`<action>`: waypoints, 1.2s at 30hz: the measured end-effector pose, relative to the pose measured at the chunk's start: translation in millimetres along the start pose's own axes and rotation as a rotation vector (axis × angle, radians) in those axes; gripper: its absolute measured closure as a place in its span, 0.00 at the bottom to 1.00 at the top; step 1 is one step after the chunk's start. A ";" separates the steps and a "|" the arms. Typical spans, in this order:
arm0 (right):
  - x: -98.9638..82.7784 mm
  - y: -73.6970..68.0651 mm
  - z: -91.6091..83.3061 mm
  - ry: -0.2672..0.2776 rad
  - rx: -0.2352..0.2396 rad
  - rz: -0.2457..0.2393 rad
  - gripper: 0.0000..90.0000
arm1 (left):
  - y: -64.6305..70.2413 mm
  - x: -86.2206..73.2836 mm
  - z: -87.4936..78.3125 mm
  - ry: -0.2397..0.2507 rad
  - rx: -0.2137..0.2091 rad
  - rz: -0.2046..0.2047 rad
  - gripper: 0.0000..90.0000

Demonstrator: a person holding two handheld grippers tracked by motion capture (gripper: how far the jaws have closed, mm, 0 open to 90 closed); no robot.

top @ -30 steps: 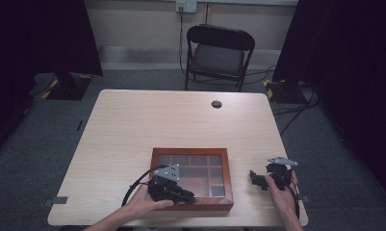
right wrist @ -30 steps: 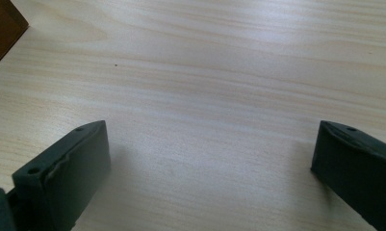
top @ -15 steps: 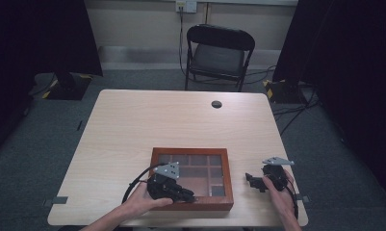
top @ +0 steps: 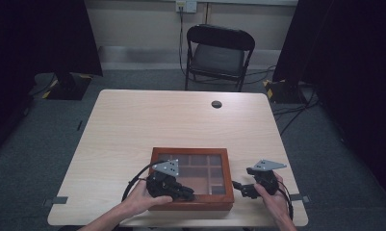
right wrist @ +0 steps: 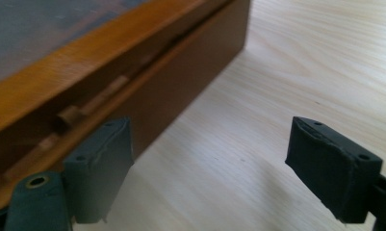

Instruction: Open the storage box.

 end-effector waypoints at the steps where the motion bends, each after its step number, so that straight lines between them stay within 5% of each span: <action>1: 1.1 -4.6 -0.7 0.007 0.003 -0.017 0.22 | -0.1 0.4 -0.8 -0.002 0.002 0.002 0.91; 20: 6.4 -20.7 -12.2 0.051 0.127 -0.029 0.18 | -3.6 16.7 -14.3 -0.011 -0.016 -0.012 0.91; 26: 7.7 -32.5 -8.8 0.041 0.141 -0.074 0.20 | -4.5 19.8 -17.0 -0.012 -0.019 -0.014 0.91; 32: 10.4 -32.7 -8.5 0.056 0.148 -0.067 0.17 | -5.1 21.2 -19.9 -0.002 -0.027 -0.021 0.91; 36: 10.6 -33.8 -8.0 0.056 0.153 -0.072 0.18 | -3.2 19.1 -20.8 0.014 -0.031 0.010 0.84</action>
Point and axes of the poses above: each handheld gripper's, and its own axes: z roughly forward along the jaws, x roughly out of its top, y roughly to its right, the point moved 5 cm from there along z, roughly forward along the jaws, and after that the axes turned 7 degrees about z, right-handed, at the moved point
